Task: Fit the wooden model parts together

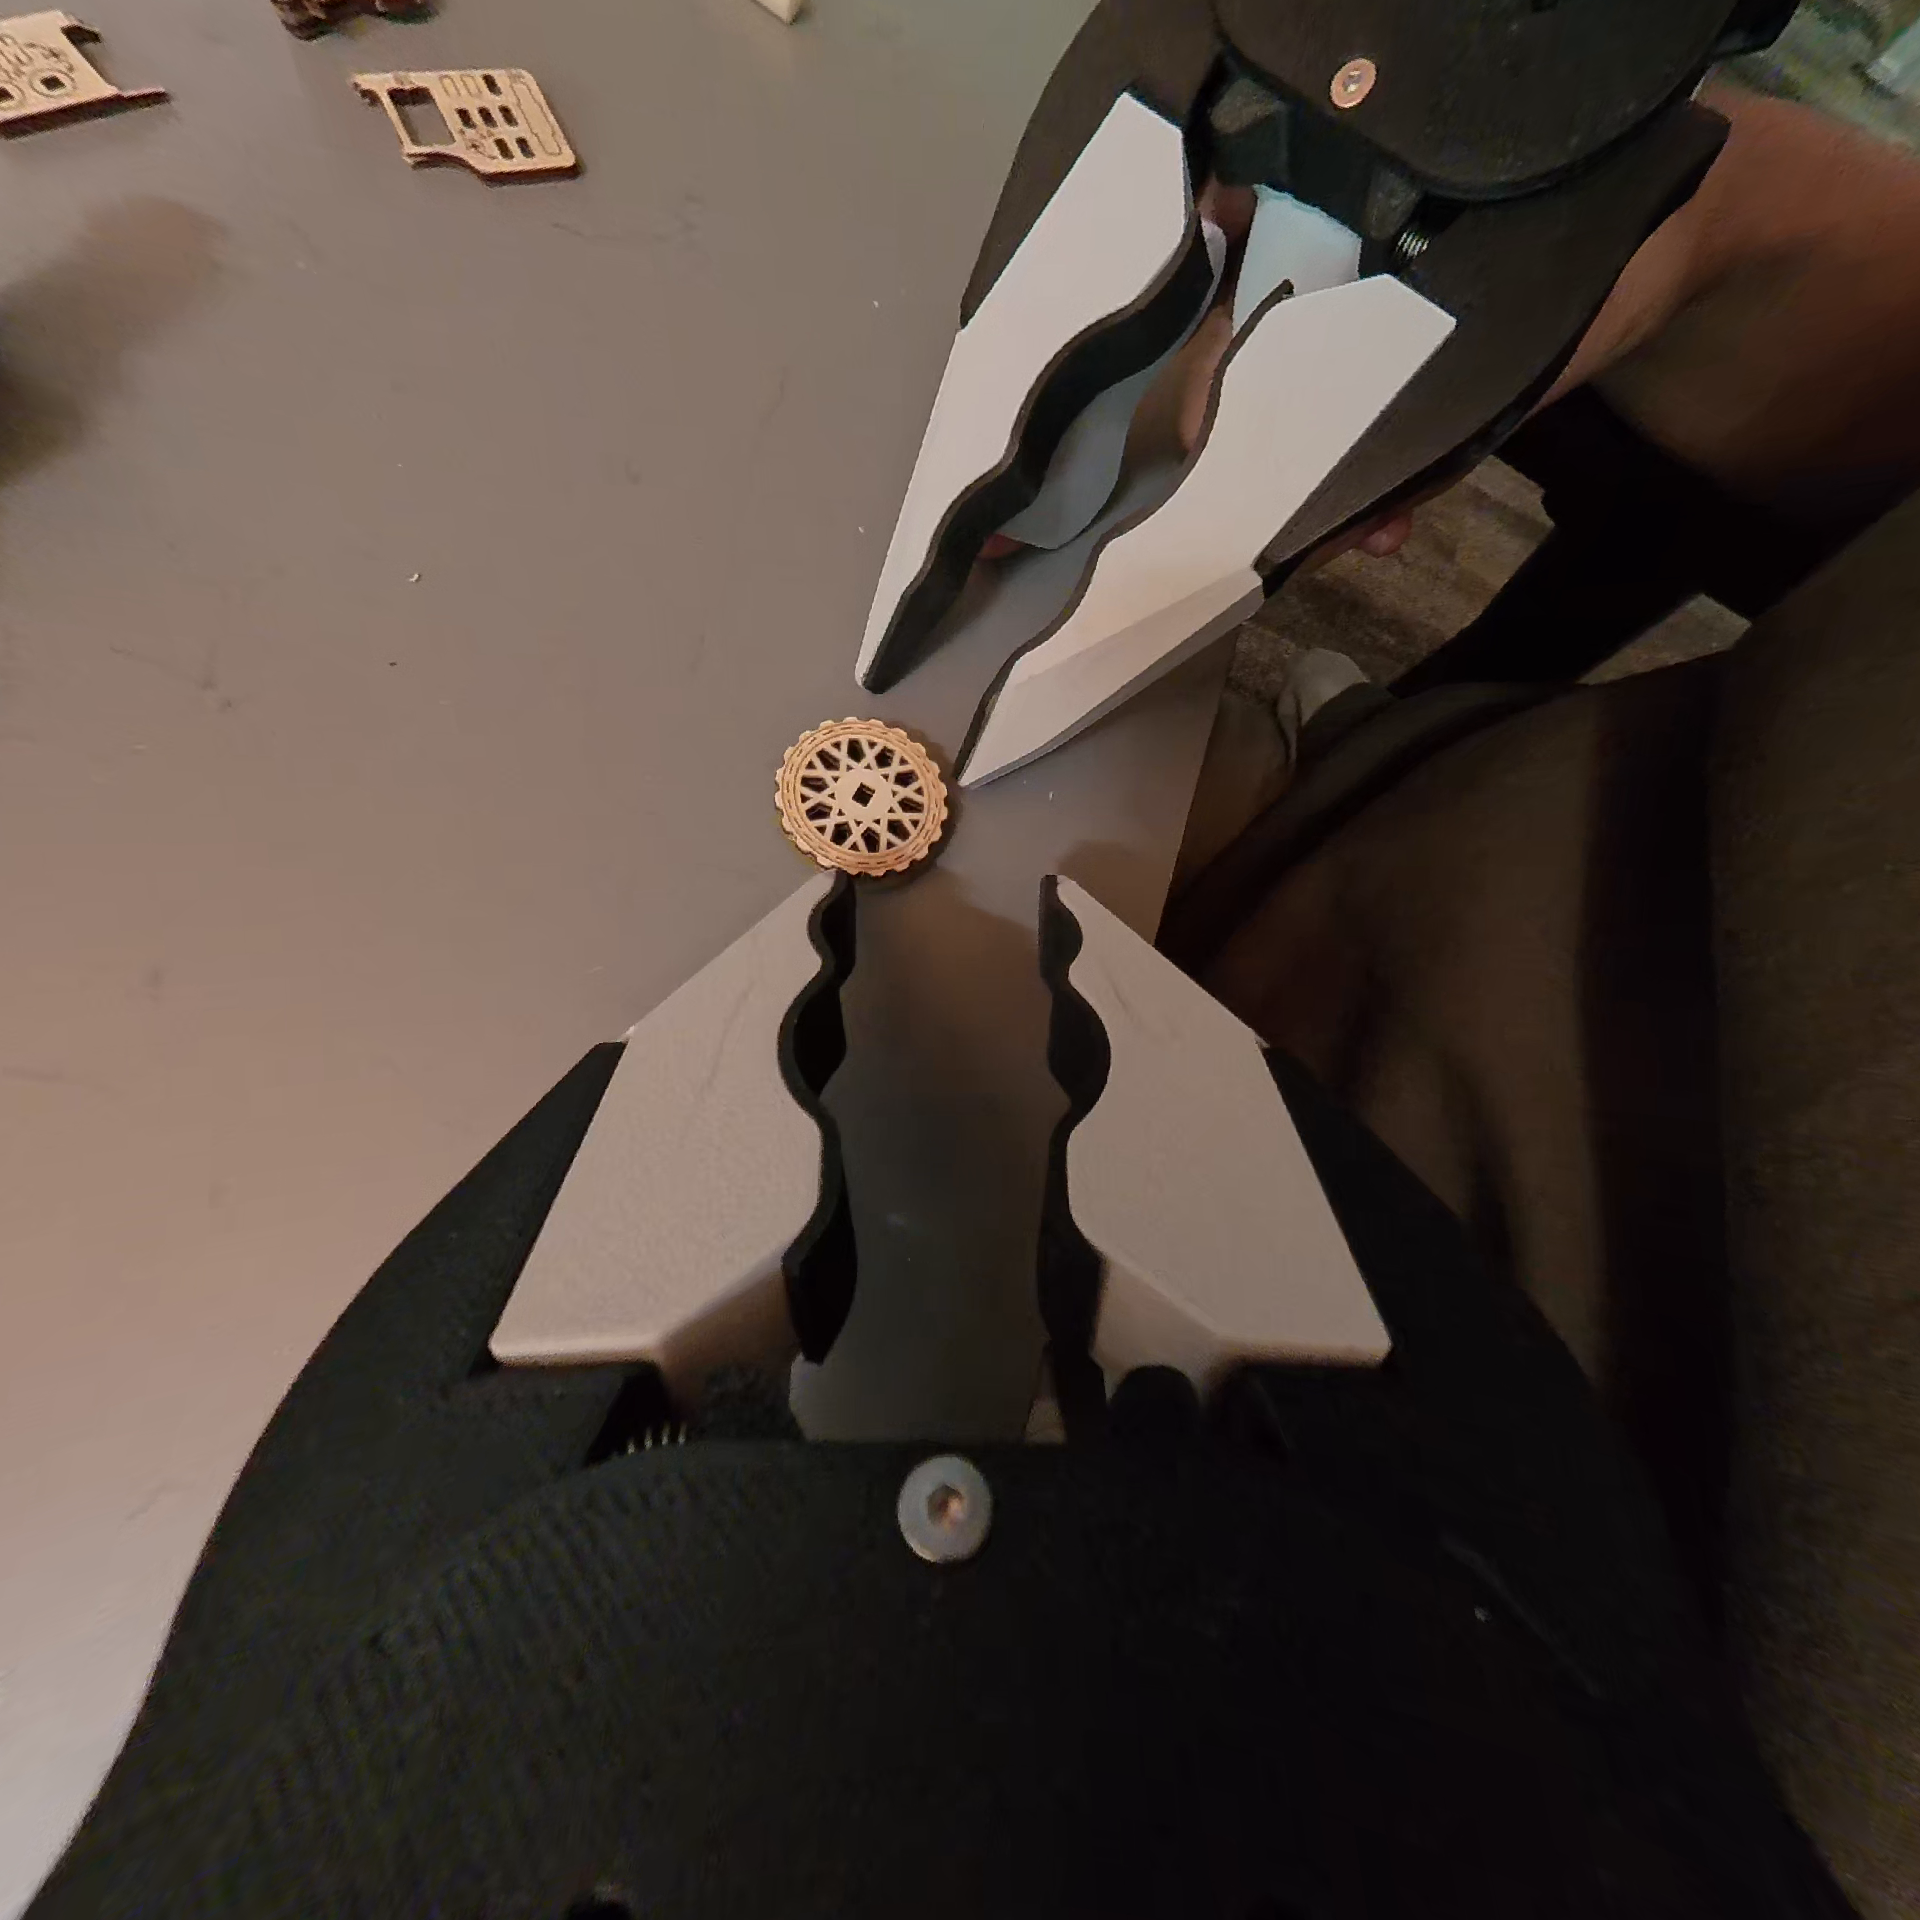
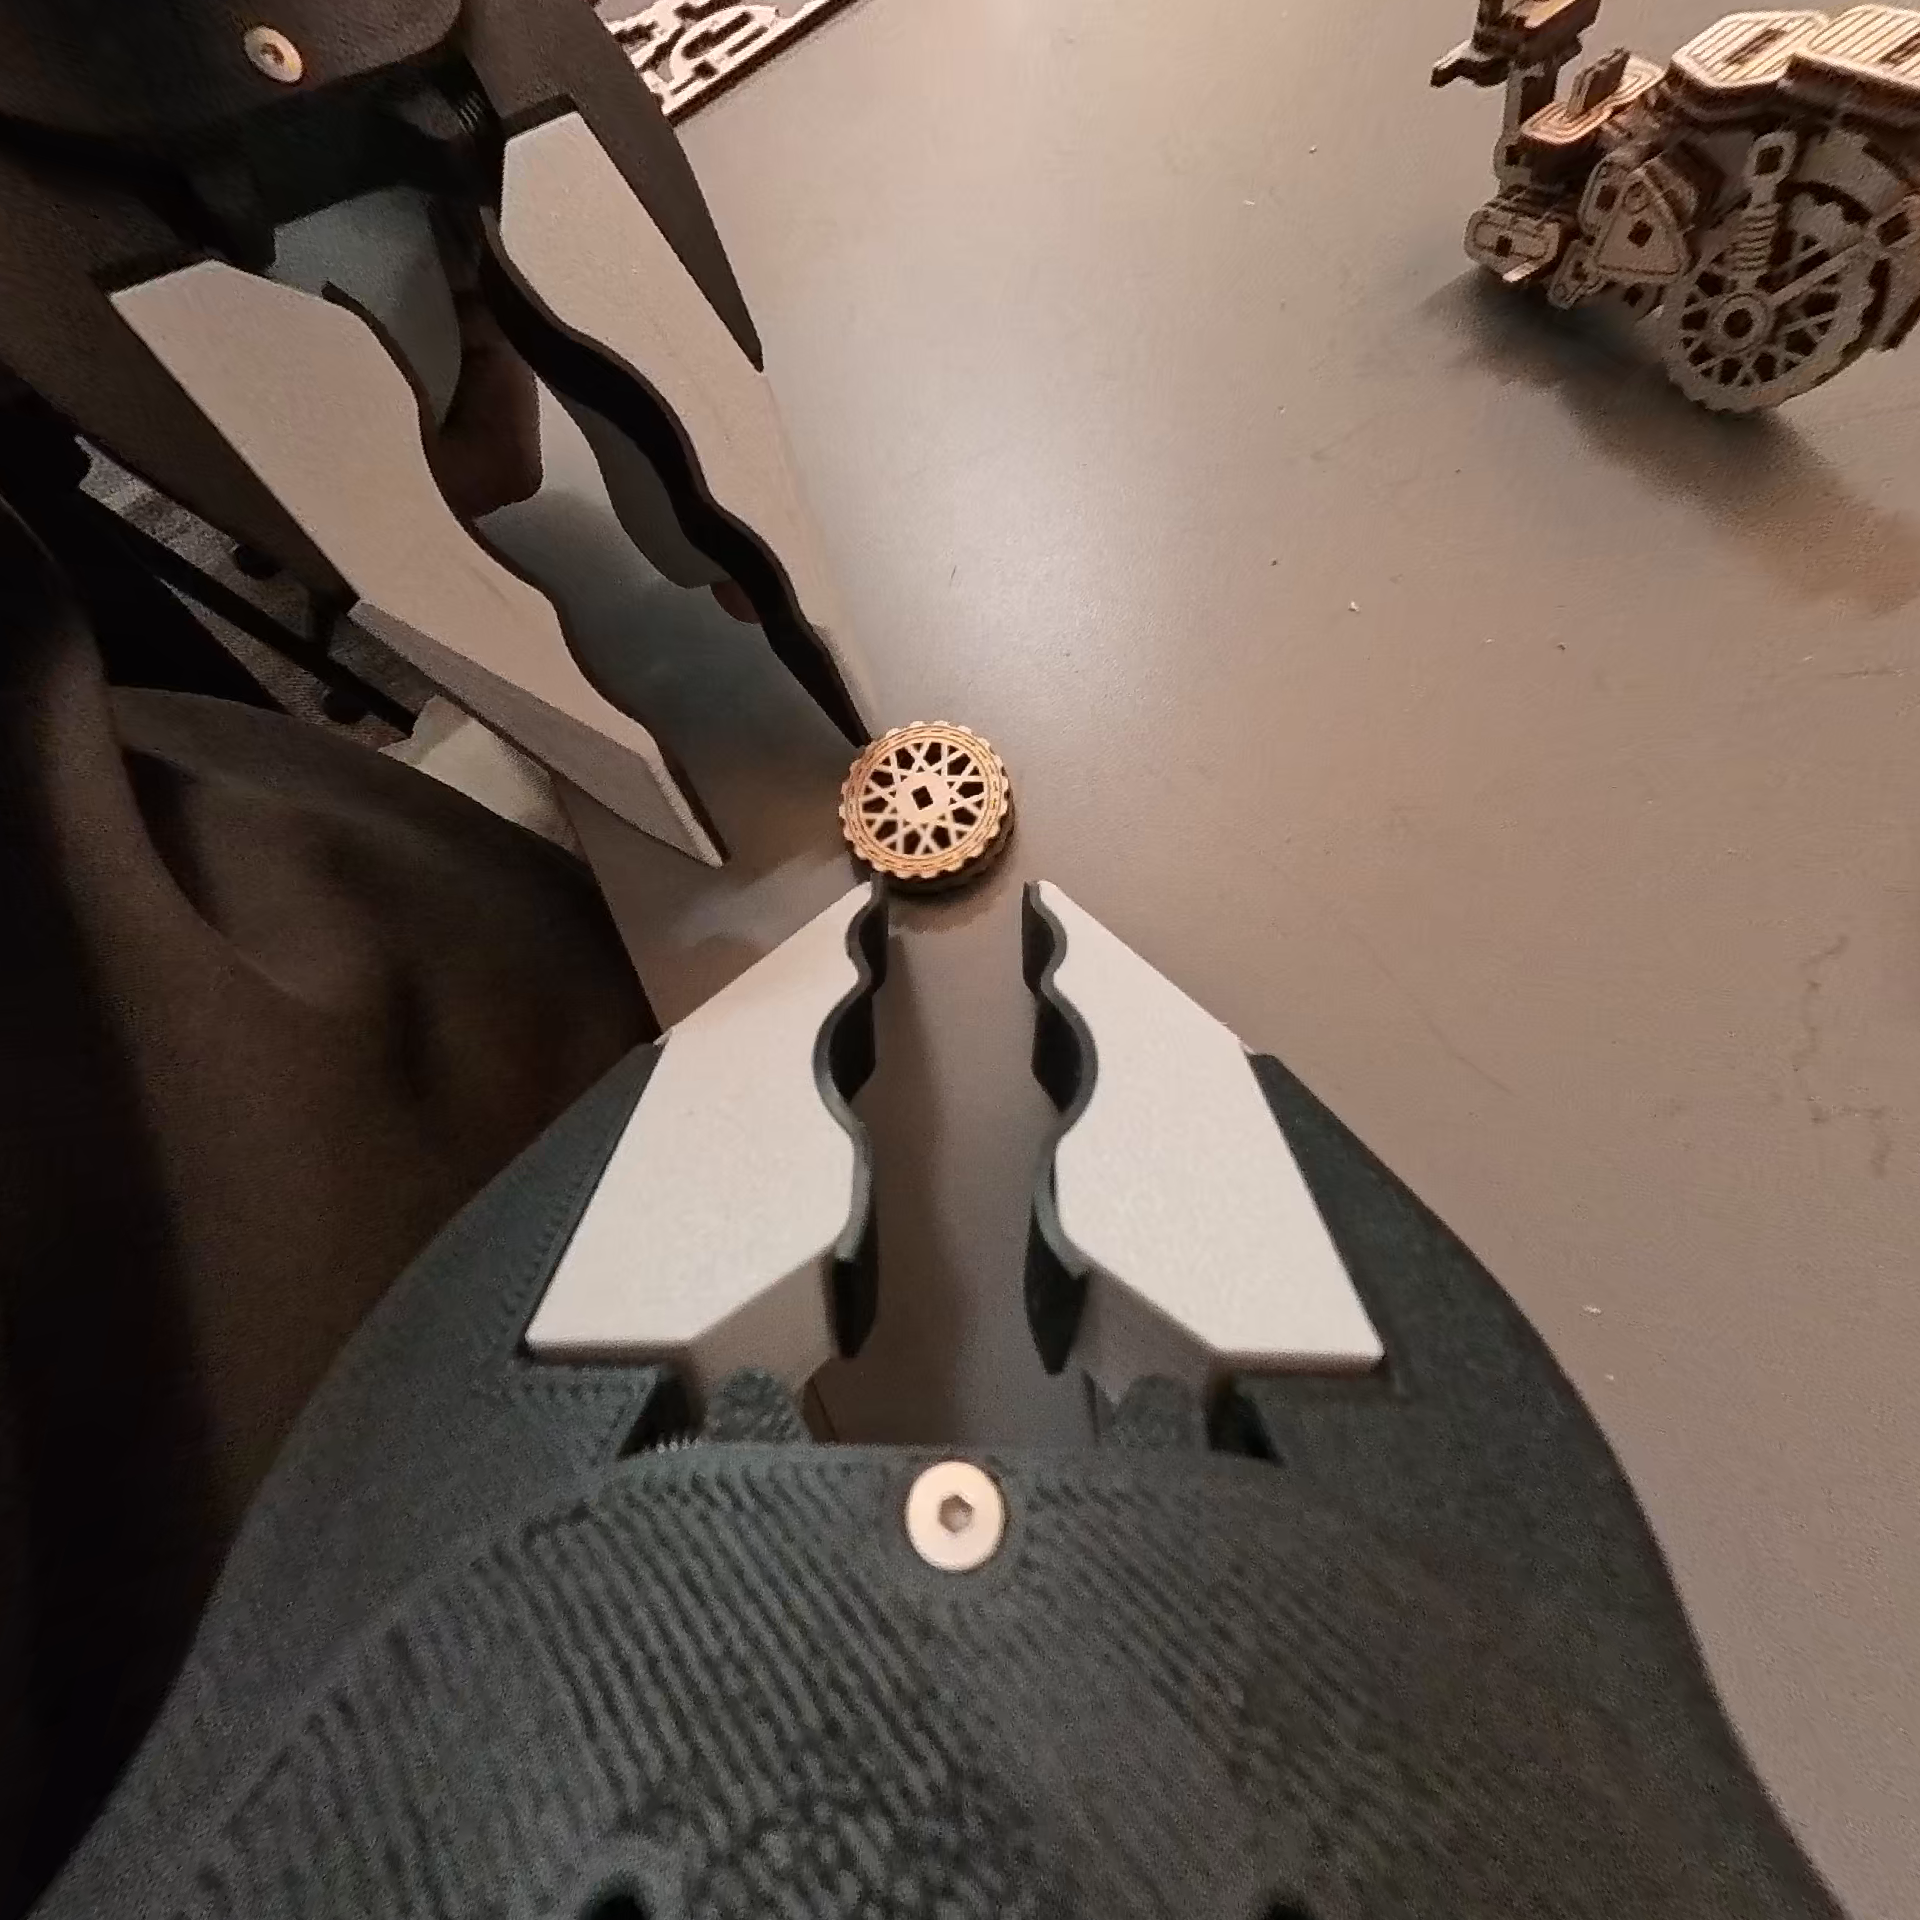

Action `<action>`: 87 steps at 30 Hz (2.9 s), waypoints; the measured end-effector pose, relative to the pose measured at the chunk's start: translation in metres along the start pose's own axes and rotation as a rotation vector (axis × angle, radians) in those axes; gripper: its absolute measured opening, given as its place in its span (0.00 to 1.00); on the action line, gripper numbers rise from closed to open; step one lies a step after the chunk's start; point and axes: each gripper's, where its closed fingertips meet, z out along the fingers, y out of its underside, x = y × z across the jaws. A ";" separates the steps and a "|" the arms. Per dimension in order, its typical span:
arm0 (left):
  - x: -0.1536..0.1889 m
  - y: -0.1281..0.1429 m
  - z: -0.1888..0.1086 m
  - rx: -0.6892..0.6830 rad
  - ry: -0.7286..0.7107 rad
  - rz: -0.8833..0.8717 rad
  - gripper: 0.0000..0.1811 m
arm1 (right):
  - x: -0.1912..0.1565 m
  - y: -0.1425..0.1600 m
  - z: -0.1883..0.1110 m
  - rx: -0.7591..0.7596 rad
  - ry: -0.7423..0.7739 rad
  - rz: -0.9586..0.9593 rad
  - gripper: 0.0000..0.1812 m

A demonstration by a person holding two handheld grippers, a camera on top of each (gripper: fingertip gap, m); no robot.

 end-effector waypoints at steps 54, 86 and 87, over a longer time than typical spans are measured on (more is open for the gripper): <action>-0.039 -0.020 -0.020 0.235 0.117 -0.338 0.22 | 0.026 -0.016 -0.017 0.115 0.075 0.102 0.25; -0.036 -0.028 -0.022 0.268 -0.041 -0.173 0.00 | 0.088 -0.023 -0.054 0.197 0.675 0.000 0.13; -0.038 -0.028 -0.022 0.272 -0.062 -0.170 0.00 | 0.089 -0.022 -0.054 0.196 0.676 0.017 0.12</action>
